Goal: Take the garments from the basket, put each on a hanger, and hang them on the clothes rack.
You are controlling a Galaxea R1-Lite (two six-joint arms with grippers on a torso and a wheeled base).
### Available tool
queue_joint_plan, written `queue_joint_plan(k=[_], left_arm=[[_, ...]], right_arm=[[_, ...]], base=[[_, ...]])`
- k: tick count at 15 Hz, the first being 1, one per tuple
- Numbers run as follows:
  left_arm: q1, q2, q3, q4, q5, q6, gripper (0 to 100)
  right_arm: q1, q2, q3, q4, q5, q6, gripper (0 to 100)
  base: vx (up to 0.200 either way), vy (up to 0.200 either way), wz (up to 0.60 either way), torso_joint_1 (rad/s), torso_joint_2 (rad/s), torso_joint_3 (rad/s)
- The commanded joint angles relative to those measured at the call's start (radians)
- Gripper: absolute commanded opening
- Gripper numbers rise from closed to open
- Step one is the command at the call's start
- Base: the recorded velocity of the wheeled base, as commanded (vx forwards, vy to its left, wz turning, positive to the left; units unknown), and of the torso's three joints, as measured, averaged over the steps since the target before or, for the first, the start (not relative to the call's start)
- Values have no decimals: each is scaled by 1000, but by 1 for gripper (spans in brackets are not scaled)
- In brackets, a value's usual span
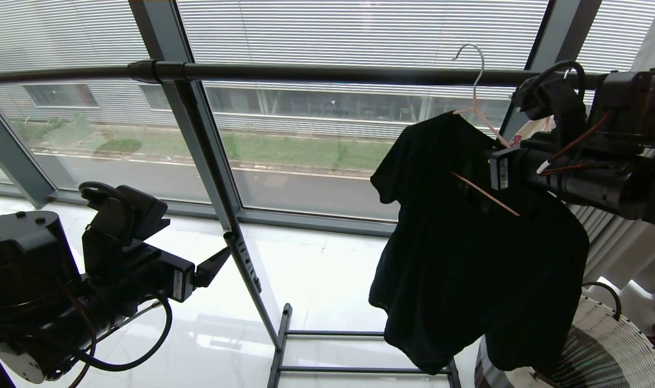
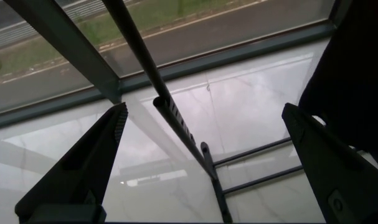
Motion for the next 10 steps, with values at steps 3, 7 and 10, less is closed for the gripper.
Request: queue_joint_plan(k=[3,7,10], left_arm=[[-26,5,0,0,1,1,100],[-29,5,2,0,1,1,100],[-29,5,3,0,1,1,100]], right_arm=[[-20,31,-4,0,0,0,0],[-23,40,-5,-2,0,0,0],[-24,42,-4,0,-3,0,100]], base=[[0,0,0,0,0,0],[0,0,0,0,0,0],[0,0,0,0,0,0]])
